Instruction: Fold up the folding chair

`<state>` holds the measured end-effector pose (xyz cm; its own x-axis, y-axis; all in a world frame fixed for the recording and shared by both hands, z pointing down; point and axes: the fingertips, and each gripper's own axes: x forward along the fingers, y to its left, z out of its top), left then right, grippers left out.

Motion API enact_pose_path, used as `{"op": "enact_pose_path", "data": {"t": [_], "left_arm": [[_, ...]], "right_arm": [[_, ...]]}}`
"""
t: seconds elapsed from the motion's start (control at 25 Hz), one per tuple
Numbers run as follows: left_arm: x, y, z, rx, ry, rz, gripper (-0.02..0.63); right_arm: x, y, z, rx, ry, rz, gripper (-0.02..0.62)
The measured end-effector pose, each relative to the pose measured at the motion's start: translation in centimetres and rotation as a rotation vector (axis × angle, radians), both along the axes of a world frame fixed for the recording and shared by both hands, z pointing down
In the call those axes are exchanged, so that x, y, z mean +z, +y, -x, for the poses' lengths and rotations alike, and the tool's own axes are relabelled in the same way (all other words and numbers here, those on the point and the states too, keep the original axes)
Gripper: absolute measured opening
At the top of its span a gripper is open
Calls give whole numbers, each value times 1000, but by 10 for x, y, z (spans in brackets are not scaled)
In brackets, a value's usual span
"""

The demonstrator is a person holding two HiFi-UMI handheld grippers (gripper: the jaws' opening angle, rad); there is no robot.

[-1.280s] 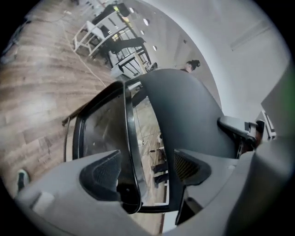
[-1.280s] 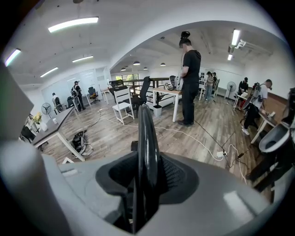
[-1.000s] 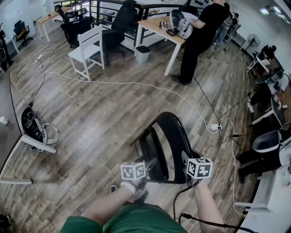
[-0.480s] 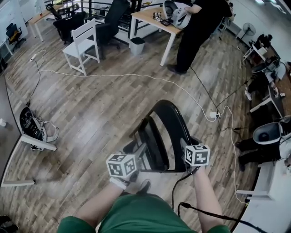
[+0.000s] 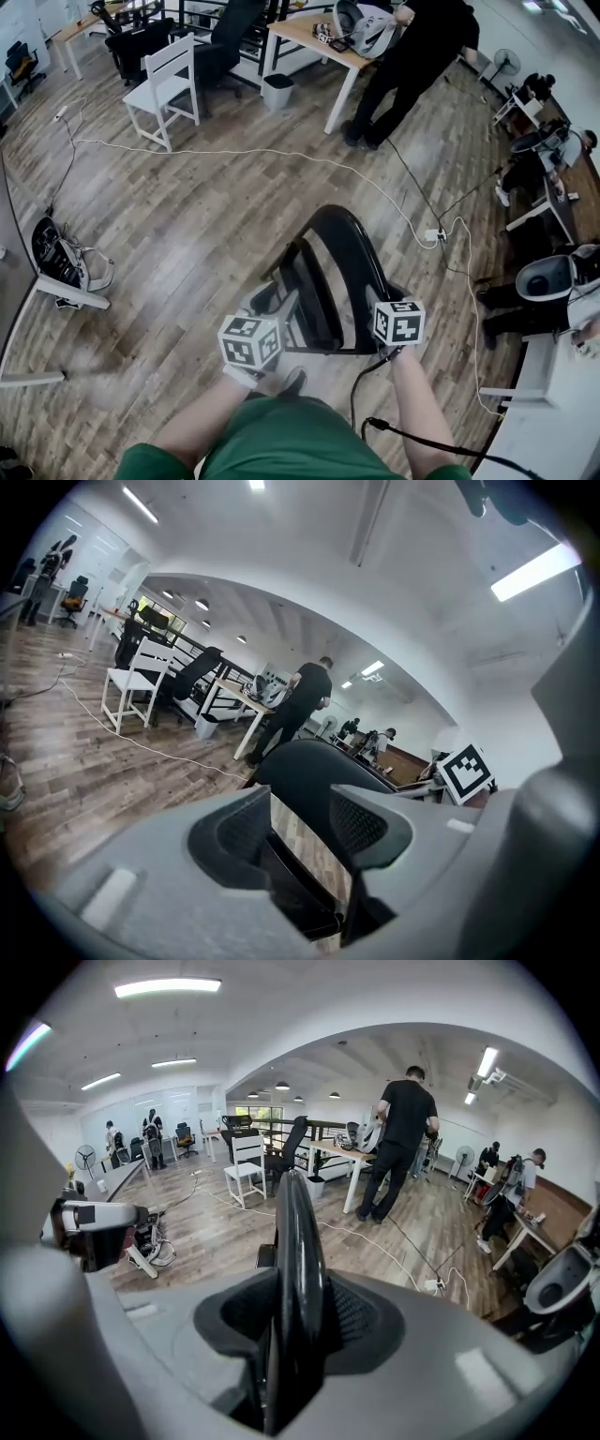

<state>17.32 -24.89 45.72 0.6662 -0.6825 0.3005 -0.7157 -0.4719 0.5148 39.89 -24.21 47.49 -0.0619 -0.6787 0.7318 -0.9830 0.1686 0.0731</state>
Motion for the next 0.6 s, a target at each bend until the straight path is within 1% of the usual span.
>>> {"op": "enact_pose_path", "data": {"t": [0.16,0.32,0.6], "left_arm": [[2,-4,9,-21,10,19,196],[2,-2,16,-23,5,8,192],[9,4,27,-31,14,32,186]], "right_arm": [[-3,3,6,-1,12,0,150],[-2,6,10,-1,17,-3,150],[-3,6,18,0,30,-6,150]]}}
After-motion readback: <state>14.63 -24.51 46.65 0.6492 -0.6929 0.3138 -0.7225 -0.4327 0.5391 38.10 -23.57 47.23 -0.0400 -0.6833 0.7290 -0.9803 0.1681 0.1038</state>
